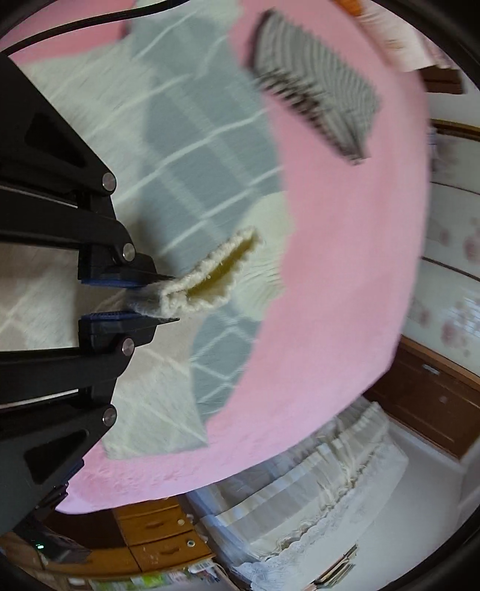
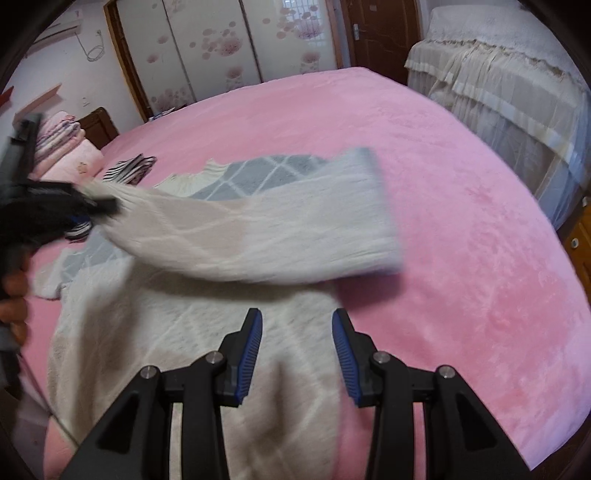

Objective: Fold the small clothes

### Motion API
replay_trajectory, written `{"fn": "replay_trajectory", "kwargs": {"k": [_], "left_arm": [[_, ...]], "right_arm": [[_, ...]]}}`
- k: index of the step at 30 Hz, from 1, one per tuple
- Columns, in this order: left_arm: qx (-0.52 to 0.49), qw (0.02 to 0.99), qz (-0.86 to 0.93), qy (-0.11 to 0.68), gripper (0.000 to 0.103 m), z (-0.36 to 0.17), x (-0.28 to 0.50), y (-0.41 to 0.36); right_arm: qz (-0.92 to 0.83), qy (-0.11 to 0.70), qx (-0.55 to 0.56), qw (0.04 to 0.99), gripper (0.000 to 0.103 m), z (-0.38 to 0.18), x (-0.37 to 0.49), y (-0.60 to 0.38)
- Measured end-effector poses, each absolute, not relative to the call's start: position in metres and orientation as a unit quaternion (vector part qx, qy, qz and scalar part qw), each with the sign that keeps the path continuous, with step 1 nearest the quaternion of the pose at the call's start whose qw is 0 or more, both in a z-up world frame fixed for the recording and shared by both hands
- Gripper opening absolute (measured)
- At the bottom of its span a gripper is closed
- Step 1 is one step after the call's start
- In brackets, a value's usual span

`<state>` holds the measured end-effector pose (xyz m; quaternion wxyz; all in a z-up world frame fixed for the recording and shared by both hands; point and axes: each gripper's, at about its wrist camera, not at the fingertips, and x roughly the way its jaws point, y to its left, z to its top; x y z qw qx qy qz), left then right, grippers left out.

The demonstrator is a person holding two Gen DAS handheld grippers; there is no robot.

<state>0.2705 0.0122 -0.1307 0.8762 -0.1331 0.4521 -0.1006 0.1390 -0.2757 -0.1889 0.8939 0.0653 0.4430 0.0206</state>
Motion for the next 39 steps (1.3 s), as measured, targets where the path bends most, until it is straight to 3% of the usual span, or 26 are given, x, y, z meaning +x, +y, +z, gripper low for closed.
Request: {"fn": "replay_trajectory", "kwargs": {"k": [5, 19, 22, 23, 34, 39], "left_arm": [[-0.121, 0.898, -0.080, 0.415, 0.008, -0.107, 0.282, 0.046], [-0.126, 0.906, -0.074, 0.398, 0.008, -0.117, 0.310, 0.073], [-0.136, 0.908, -0.062, 0.391, 0.008, -0.121, 0.311, 0.082], [-0.141, 0.907, -0.056, 0.394, 0.008, -0.126, 0.311, 0.087], [-0.164, 0.874, 0.004, 0.456, 0.009, -0.221, 0.311, 0.129], [-0.169, 0.864, 0.007, 0.473, 0.017, -0.244, 0.306, 0.134]], "right_arm": [[-0.004, 0.458, 0.090, 0.884, 0.043, -0.205, 0.162, -0.301], [0.008, 0.474, 0.097, 0.875, 0.043, -0.229, 0.211, -0.296], [-0.002, 0.467, 0.086, 0.880, 0.018, -0.227, 0.213, -0.291], [-0.010, 0.461, 0.083, 0.883, 0.017, -0.225, 0.211, -0.290], [-0.036, 0.458, 0.073, 0.885, 0.013, -0.227, 0.205, -0.283], [-0.042, 0.464, 0.054, 0.883, 0.013, -0.230, 0.205, -0.279]]}}
